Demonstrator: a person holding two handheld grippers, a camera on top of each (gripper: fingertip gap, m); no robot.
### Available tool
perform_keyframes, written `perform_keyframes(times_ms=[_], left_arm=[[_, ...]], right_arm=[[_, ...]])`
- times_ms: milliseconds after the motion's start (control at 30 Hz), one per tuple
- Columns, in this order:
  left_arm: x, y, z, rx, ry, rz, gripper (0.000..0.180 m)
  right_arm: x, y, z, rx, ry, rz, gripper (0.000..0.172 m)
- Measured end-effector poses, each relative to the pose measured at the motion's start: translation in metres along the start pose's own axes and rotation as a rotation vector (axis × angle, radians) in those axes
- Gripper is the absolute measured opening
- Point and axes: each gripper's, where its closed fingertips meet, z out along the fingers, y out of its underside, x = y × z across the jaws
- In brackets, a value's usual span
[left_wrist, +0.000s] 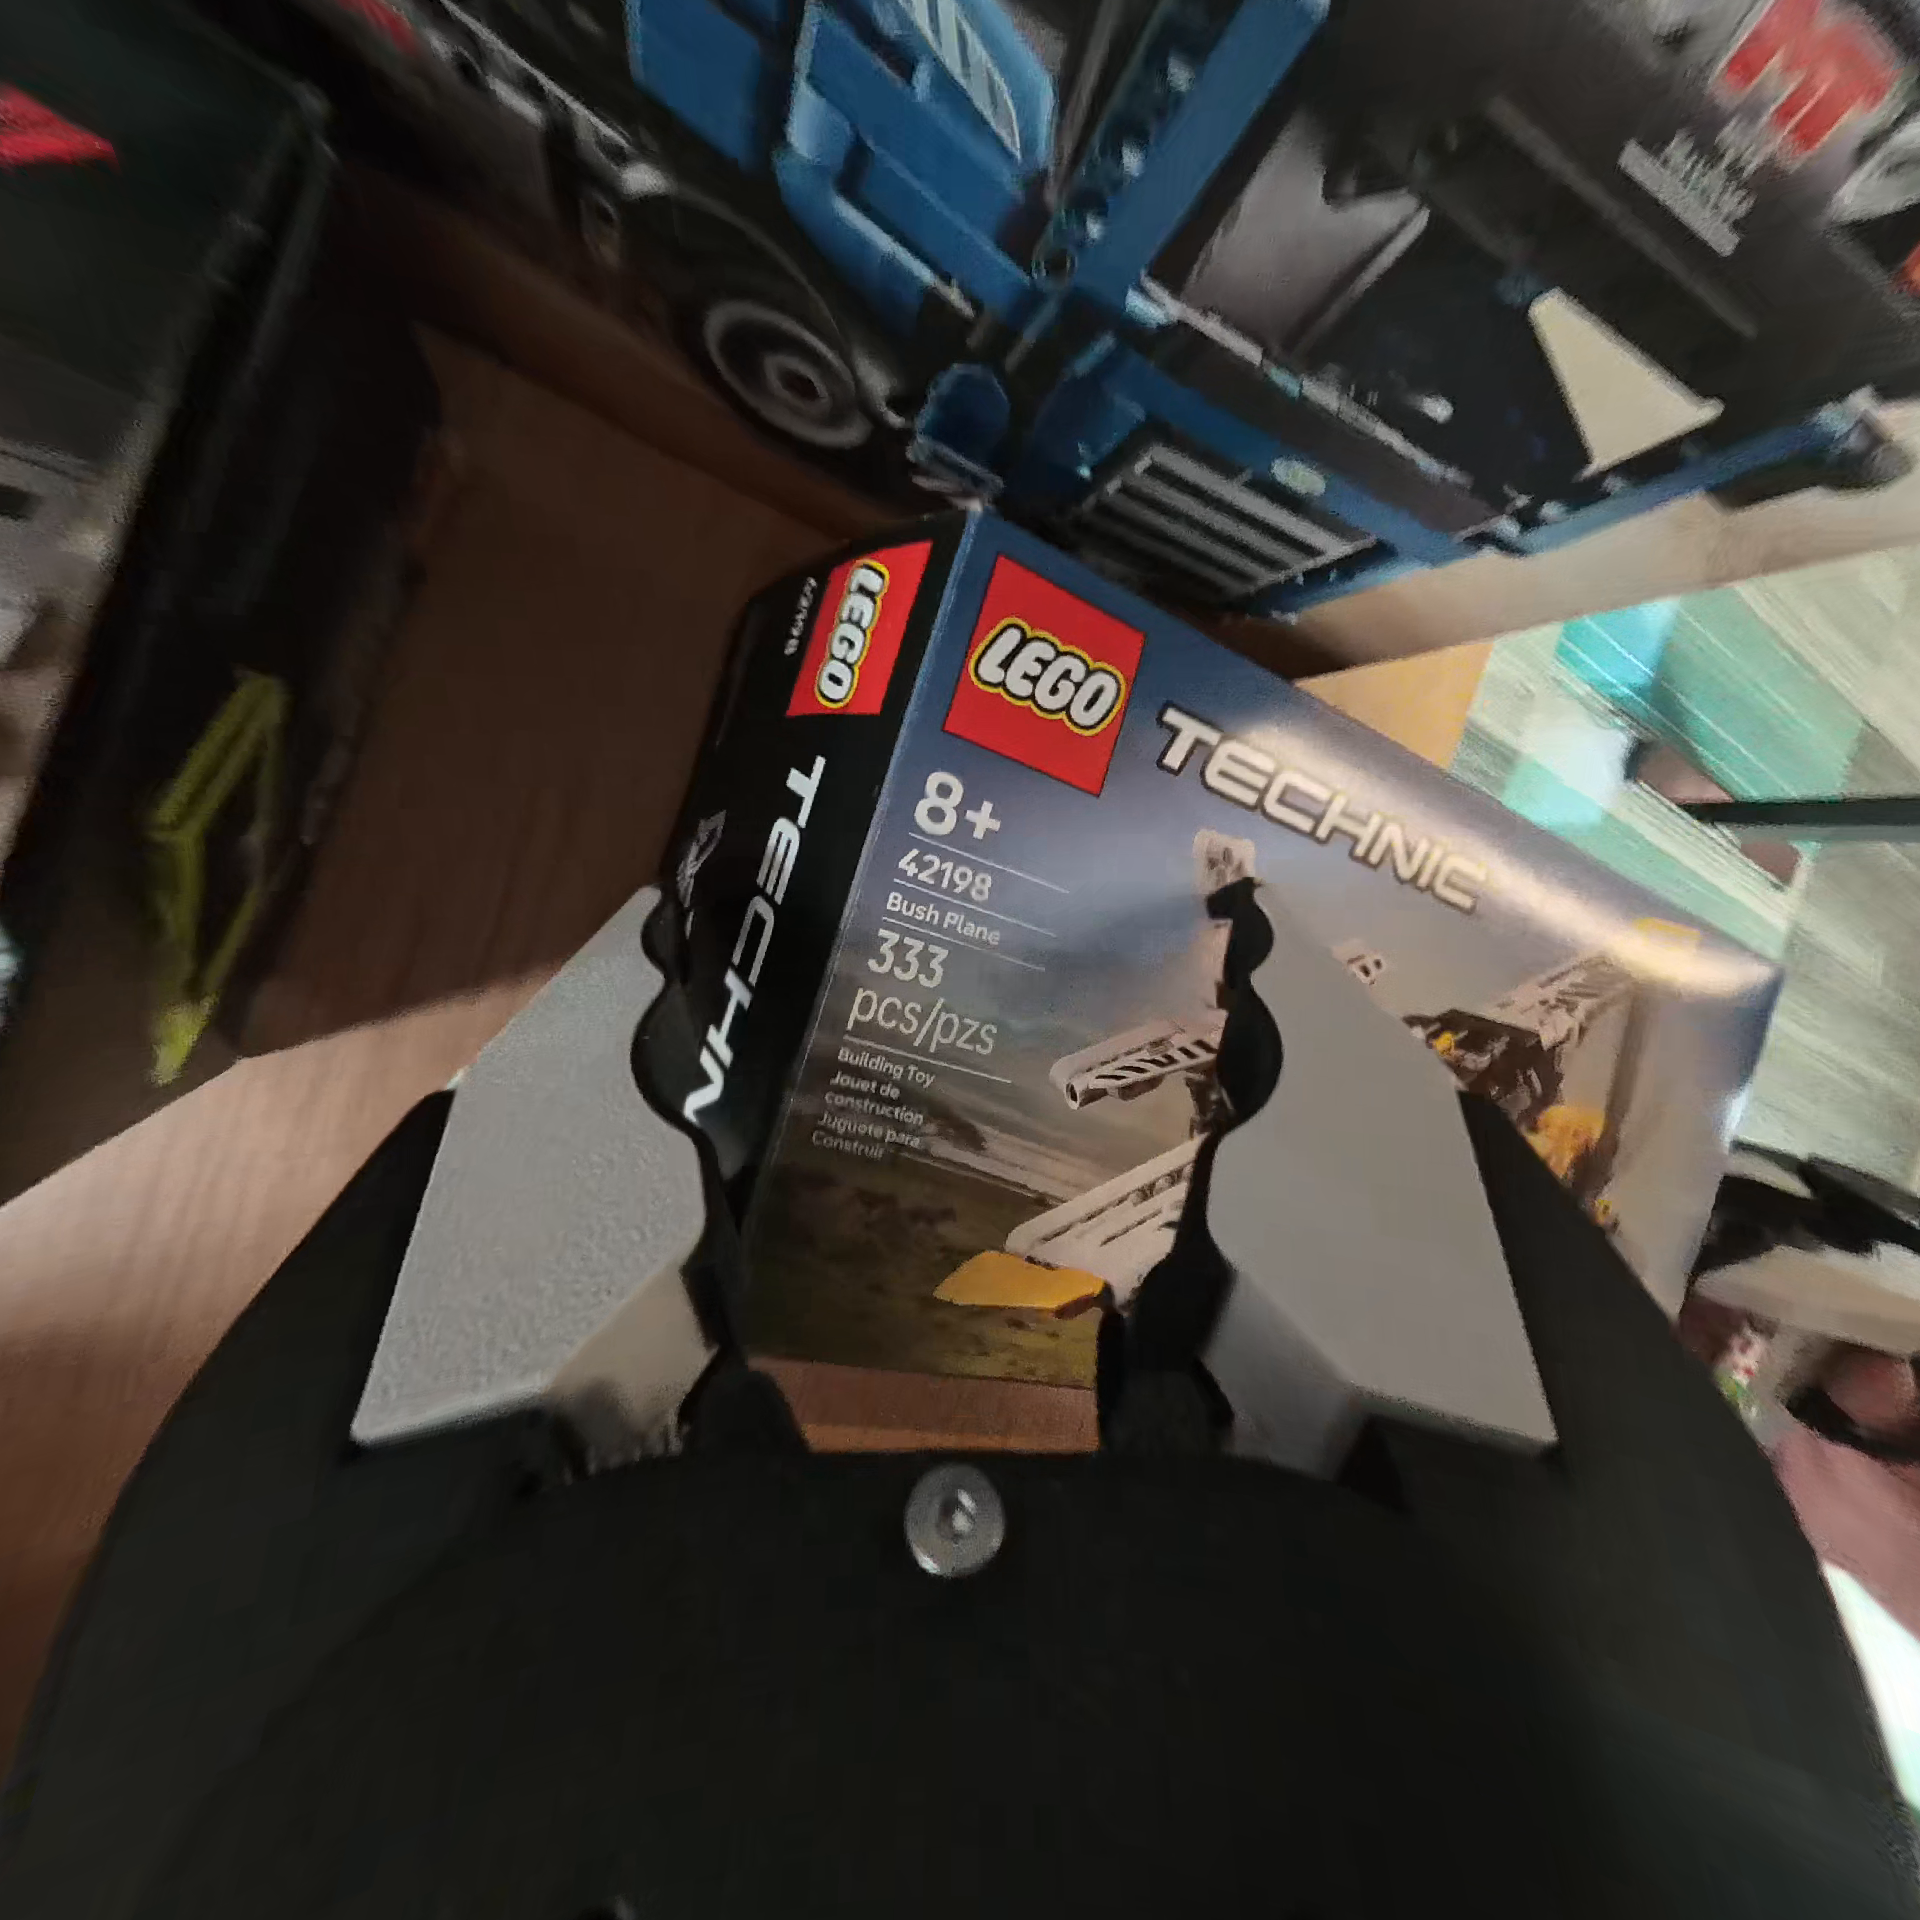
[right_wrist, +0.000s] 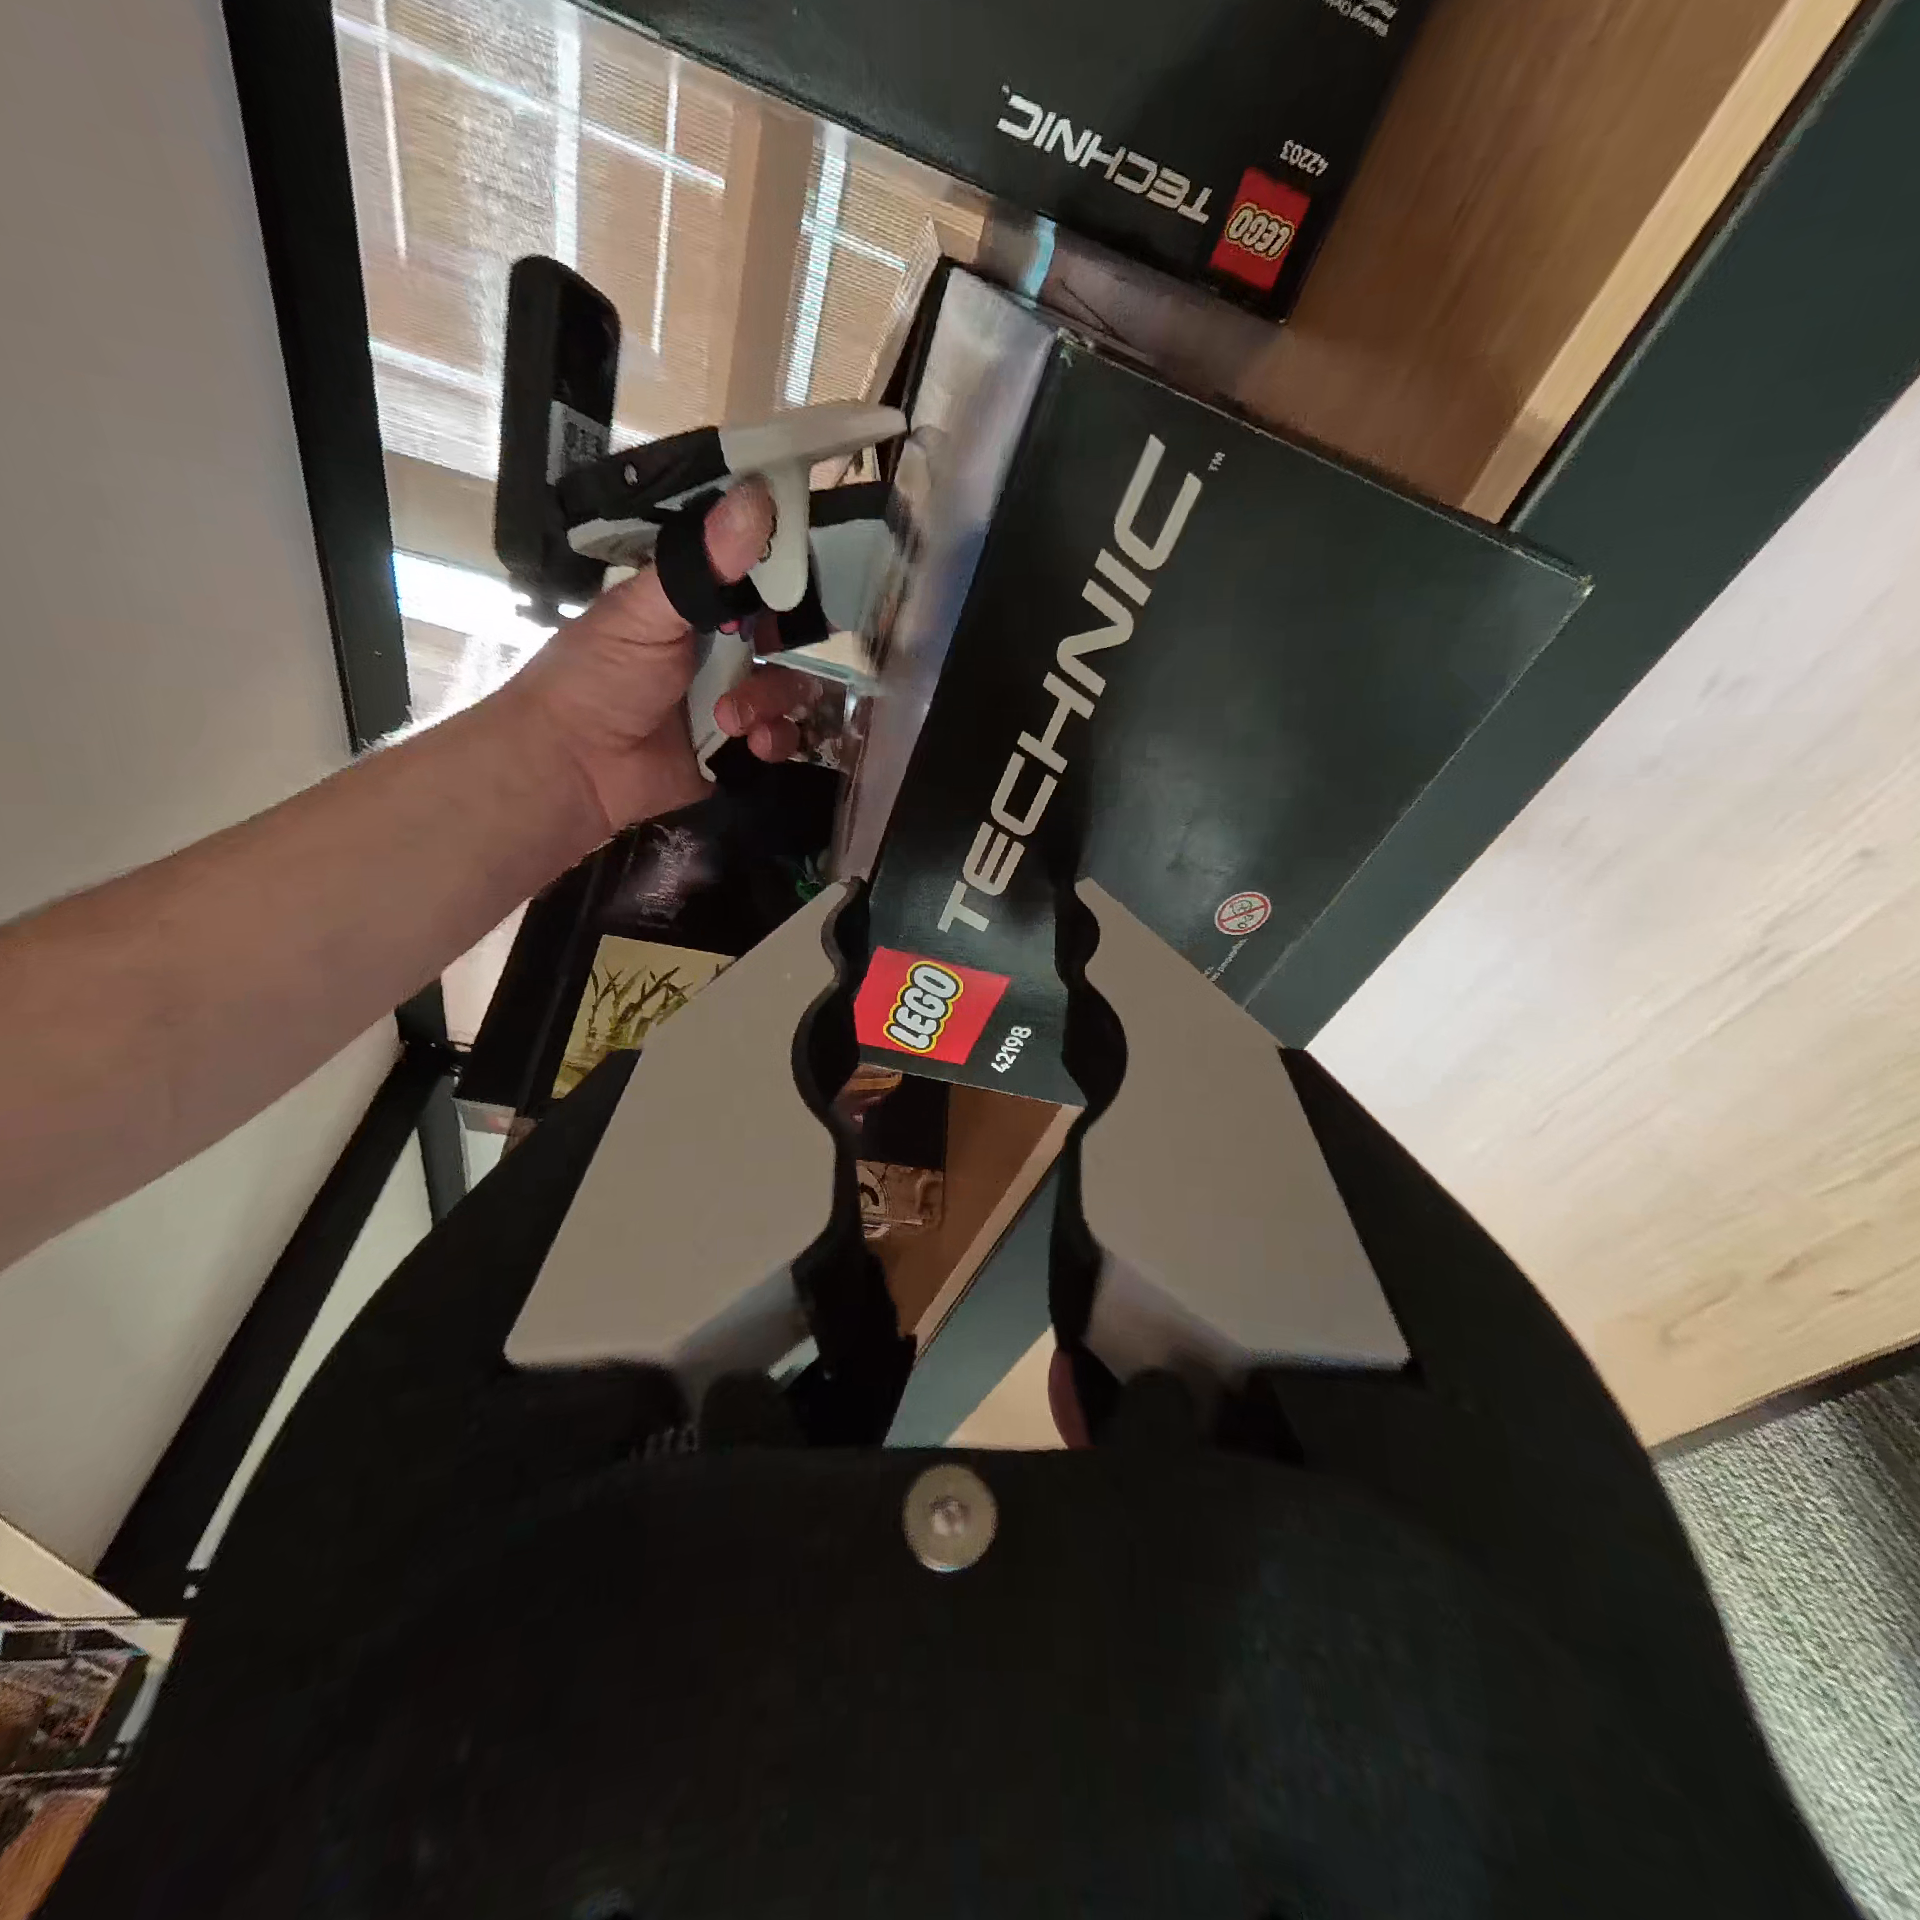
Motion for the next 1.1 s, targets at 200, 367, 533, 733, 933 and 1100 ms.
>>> perform_keyframes(times_ms=[200,367,533,733,933,1100], left_arm=[[0.012,-0.003,-0.034,0.173,-0.063,-0.124,0.100],[0.029,0.026,-0.044,0.166,-0.117,-0.171,0.098],[0.054,0.046,-0.061,0.238,-0.138,-0.171,0.096],[0.082,0.072,-0.049,0.210,-0.093,-0.212,0.094],[0.077,0.070,-0.033,0.169,-0.198,-0.043,0.082],[0.084,0.074,-0.028,0.134,-0.175,-0.009,0.052]], right_arm=[[-0.007,-0.002,-0.003,-0.021,-0.004,-0.038,0.037],[-0.018,-0.002,-0.007,-0.016,0.008,-0.088,0.039],[-0.012,-0.020,-0.018,0.023,0.023,-0.096,0.043],[0.026,-0.052,-0.019,0.028,0.058,-0.014,0.106],[0.040,-0.026,0.027,-0.080,-0.037,0.205,0.142],[0.034,-0.010,0.050,-0.124,0.000,0.191,0.128]])
